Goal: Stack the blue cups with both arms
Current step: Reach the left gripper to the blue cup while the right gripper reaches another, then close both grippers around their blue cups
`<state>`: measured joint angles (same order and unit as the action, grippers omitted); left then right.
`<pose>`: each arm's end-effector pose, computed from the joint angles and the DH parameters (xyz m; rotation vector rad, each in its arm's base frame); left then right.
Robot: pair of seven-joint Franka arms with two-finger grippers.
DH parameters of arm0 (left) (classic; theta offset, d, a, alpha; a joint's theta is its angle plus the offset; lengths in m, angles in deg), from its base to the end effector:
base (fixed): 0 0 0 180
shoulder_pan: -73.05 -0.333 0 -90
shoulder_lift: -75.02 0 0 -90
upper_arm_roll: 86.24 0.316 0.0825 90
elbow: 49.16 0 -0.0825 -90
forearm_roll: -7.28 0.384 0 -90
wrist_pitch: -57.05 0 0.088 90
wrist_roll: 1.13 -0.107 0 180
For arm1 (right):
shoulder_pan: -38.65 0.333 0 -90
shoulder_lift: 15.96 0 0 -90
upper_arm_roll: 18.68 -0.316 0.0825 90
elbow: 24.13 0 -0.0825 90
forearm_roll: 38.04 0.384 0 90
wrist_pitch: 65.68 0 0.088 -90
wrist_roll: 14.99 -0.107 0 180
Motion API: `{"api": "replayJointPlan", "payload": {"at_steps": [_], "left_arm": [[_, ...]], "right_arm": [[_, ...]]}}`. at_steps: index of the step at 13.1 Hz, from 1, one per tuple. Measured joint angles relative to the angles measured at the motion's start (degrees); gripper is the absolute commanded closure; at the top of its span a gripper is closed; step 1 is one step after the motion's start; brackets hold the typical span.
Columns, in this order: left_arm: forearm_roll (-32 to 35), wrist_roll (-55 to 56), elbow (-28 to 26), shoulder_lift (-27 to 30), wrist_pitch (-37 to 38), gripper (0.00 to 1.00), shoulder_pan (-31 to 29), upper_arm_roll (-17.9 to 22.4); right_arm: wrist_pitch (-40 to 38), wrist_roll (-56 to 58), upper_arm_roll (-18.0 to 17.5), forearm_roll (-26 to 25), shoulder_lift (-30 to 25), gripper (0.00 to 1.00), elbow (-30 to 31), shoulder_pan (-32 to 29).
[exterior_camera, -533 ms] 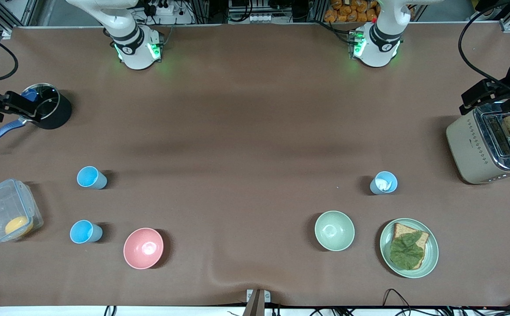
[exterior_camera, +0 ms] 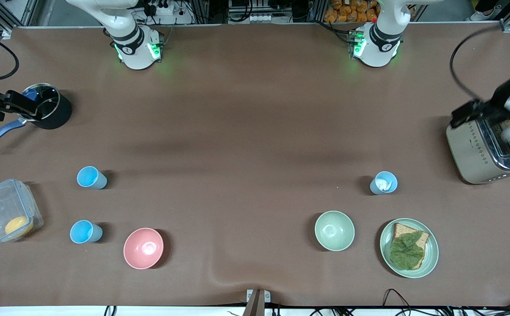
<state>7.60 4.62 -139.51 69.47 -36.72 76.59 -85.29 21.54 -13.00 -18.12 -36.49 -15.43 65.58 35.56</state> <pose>0.5865 -0.0264 0.5719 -3.1300 -0.0855 0.0572 0.5511 -0.0321 0.6177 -3.1107 0.0441 0.0798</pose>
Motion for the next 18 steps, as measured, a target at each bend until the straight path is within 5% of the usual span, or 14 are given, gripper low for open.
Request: {"api": "replayJointPlan", "payload": {"at_steps": [6, 11, 15, 18], "left_arm": [[0.0, 0.0, -6.2, -15.3, -20.7, 0.0, -0.2, 0.0], [0.0, 0.1, -16.2, -17.5, -32.0, 0.06, -0.6, 0.0], [-0.1, 0.6, -17.0, -20.7, -35.8, 0.29, -0.3, -0.4], [-2.5, 0.6, -17.0, -21.9, -36.0, 1.0, 0.0, -0.8]], "right_arm": [[-3.7, 0.0, 0.5, 0.0, 3.8, 0.0, 1.7, -2.4], [5.2, 1.1, 0.6, 0.0, 11.9, 0.0, 8.6, -5.8], [25.7, 1.2, 0.5, -0.8, 12.3, 0.0, 21.5, -5.5], [33.6, 2.6, 0.7, -3.2, 13.9, 0.0, 25.7, -6.3]]}}
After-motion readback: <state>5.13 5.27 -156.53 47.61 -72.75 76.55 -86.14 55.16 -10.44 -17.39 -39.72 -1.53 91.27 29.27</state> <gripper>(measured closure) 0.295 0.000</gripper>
